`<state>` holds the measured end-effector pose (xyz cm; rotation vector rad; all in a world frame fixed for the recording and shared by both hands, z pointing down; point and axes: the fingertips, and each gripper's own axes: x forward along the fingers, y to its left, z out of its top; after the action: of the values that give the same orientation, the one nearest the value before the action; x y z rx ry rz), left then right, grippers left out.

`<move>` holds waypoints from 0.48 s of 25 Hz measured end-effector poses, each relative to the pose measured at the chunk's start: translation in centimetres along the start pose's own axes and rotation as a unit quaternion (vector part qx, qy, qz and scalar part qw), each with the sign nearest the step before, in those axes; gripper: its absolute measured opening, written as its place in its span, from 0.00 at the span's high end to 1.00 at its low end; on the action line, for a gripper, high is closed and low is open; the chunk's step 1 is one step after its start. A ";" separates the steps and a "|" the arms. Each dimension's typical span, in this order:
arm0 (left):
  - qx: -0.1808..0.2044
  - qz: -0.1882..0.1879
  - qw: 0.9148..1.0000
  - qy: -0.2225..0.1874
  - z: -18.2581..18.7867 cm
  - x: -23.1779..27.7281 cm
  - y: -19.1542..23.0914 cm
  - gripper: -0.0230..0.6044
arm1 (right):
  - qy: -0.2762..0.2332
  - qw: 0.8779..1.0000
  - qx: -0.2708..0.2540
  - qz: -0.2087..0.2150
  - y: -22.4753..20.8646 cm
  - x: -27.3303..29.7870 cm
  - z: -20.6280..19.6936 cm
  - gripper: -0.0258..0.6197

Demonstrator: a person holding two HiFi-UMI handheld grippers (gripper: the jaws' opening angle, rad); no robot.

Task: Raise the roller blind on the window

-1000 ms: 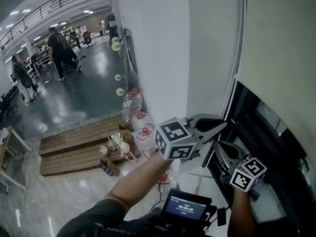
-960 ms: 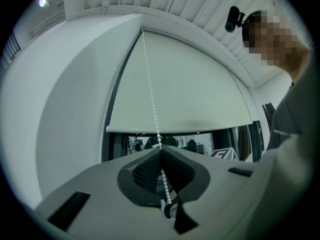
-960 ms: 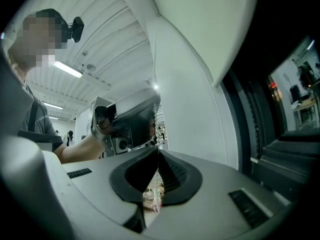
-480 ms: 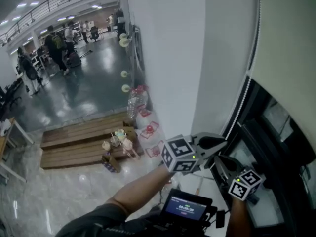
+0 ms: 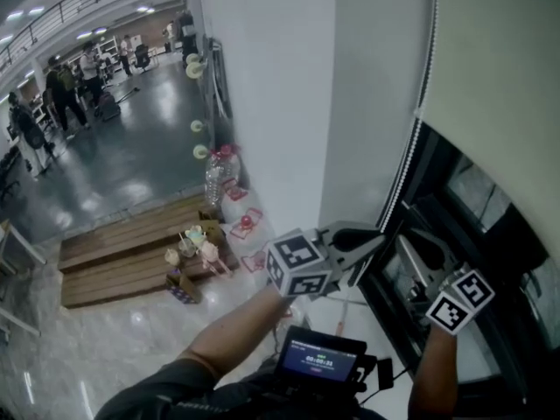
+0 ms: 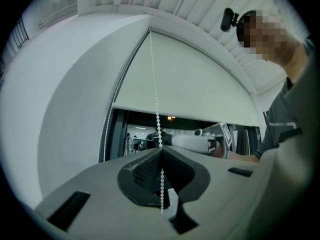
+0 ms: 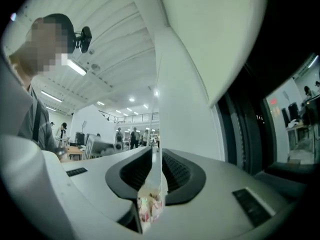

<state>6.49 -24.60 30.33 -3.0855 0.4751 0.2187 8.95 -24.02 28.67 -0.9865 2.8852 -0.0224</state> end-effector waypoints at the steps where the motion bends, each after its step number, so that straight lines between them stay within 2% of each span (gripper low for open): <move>1: 0.001 -0.002 1.000 0.001 0.1 0.0 -0.1 0.97 | -0.019 1.000 -0.003 0.003 0.2 0.3 1.8 0.84; 5: 0.006 -0.003 1.000 0.000 0.6 0.0 -0.7 0.97 | -0.038 0.999 -0.032 0.013 1.2 2.0 6.4 0.84; 12: 0.009 0.003 1.000 -0.002 0.1 -0.3 0.1 0.97 | -0.021 0.999 -0.044 0.023 1.0 4.0 6.9 0.84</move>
<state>6.14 -24.60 30.24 -3.0668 0.4848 0.2194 5.76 -25.56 21.43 -0.9210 2.8911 0.1288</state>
